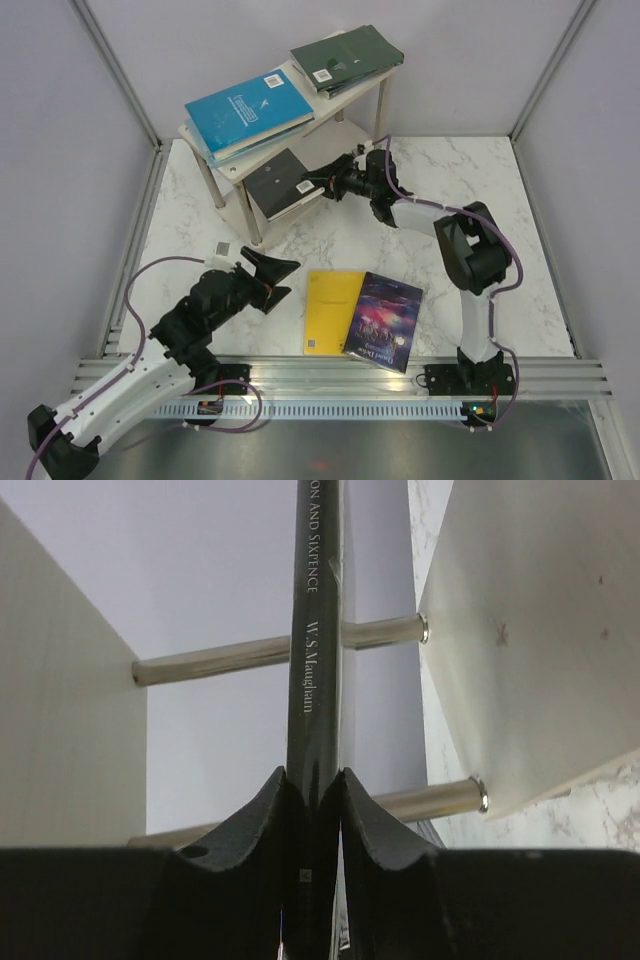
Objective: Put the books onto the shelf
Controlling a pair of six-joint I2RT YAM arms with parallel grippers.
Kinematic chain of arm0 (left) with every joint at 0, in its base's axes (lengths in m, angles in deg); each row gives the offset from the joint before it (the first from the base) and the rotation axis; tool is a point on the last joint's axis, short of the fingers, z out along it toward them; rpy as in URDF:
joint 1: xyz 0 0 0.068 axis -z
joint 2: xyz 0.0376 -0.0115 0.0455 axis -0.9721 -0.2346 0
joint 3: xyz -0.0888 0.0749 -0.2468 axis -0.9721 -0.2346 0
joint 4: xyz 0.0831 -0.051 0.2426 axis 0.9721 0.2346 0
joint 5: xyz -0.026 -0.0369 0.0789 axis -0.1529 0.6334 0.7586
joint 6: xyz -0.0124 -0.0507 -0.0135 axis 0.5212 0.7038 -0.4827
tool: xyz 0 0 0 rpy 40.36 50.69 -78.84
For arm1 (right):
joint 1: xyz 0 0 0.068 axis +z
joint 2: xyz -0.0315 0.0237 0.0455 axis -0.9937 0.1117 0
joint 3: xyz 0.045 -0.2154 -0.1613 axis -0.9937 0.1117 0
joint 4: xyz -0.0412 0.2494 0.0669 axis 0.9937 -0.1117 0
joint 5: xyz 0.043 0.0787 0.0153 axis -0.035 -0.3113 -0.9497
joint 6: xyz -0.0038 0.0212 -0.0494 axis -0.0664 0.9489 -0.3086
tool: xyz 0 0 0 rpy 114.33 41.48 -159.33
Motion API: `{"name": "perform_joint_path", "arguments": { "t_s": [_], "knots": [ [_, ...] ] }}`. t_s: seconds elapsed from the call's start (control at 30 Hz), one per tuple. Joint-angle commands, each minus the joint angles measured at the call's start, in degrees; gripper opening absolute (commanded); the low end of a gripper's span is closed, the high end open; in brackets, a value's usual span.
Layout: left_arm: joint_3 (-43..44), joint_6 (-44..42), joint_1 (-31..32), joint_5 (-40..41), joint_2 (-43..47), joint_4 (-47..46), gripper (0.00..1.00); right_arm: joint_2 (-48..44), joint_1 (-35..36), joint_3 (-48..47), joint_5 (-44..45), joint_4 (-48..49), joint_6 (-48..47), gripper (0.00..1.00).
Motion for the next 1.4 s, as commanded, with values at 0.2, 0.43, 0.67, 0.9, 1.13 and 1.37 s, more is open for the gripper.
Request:
{"name": "perform_joint_path", "arguments": {
  "t_s": [0.2, 0.43, 0.67, 0.9, 1.13, 1.37],
  "knots": [
    [10.0, -11.1, -1.7, 1.7, -1.5, 12.5, 1.00, 12.5, 0.6, -15.2, -9.1, -0.4, -6.8, 0.00],
    [11.0, -11.8, -3.1, 1.5, -2.9, 12.8, 1.00, 16.1, 1.9, -15.7, -9.6, -4.7, -12.7, 0.00],
    [13.1, -13.4, -3.9, -0.6, -5.8, 12.9, 1.00, 17.0, 2.5, -19.7, -7.1, -17.6, -23.0, 0.64],
    [13.2, -13.6, -4.5, -0.9, -6.6, 12.9, 1.00, 10.9, 0.2, -24.4, 8.0, -46.5, -41.8, 0.98],
    [15.2, -15.0, -4.6, -2.4, -10.6, 12.5, 0.99, 5.2, -2.0, -24.0, 19.3, -58.6, -50.4, 0.98],
    [16.3, -19.4, -4.6, -6.3, -15.5, 11.8, 0.97, -10.0, -5.4, -10.6, 20.6, -59.6, -51.3, 0.98]
  ]
}}
